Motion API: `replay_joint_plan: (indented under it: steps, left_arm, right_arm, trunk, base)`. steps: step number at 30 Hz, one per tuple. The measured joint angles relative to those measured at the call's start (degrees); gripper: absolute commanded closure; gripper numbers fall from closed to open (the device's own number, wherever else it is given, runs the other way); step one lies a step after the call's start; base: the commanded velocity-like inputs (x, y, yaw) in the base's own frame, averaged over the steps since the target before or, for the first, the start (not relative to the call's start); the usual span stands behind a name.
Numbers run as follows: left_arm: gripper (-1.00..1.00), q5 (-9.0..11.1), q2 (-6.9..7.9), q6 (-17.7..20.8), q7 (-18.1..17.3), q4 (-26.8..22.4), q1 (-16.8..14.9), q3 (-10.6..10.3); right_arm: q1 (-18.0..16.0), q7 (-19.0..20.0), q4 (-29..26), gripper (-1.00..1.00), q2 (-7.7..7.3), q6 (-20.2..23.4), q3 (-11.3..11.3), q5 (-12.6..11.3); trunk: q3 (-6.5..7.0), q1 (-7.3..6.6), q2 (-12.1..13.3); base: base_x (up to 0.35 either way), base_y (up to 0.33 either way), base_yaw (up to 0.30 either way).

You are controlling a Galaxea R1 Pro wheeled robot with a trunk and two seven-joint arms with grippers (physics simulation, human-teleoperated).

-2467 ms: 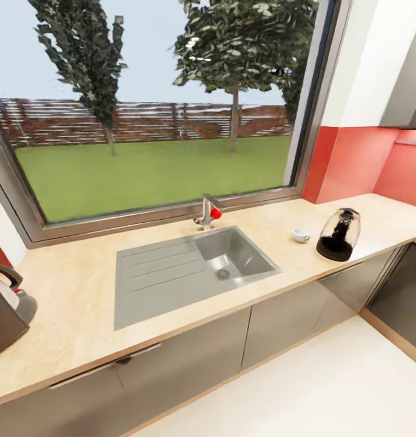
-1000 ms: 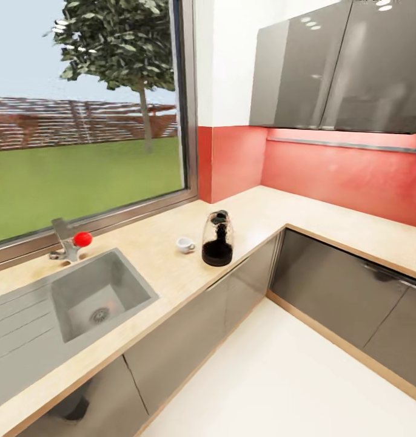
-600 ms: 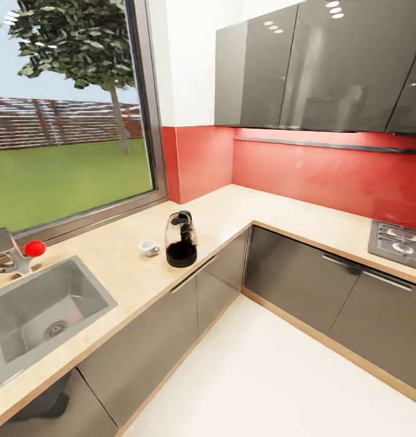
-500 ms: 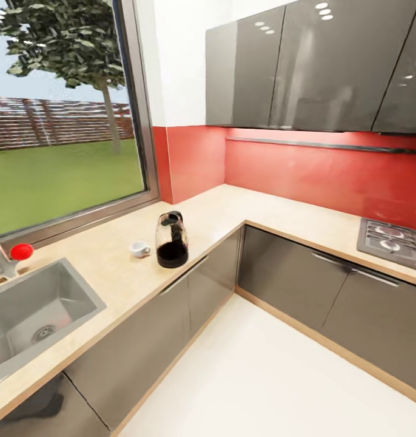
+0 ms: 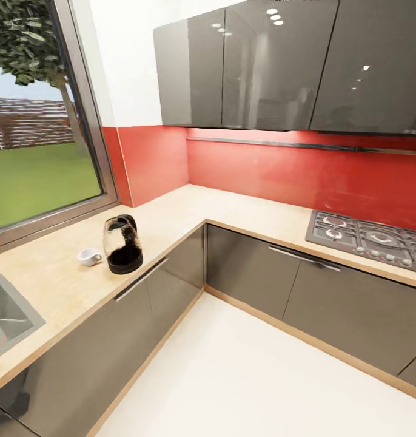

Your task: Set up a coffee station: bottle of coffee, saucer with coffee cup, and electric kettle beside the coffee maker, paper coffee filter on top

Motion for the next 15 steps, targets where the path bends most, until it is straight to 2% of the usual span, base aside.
replay_joint_plan:
  steps: [9, 15]
  left_arm:
    - [-1.0, 0.1, 0.04, 0.0, 0.0, 0.0, 0.0, 0.1]
    - [-1.0, 0.1, 0.08, 0.0, 0.0, 0.0, 0.0, 0.1]
  right_arm:
    - [0.0, 0.0, 0.0, -1.0, 0.0, 0.0, 0.0, 0.0]
    - [0.0, 0.0, 0.1, -1.0, 0.02, 0.0, 0.1, 0.1]
  trunk:
    - [0.0, -0.01, 0.0]
    - [0.0, -0.02, 0.0]
  base:
    - [0.023, -0.275, -0.264]
    - [0.18, -0.227, -0.096]
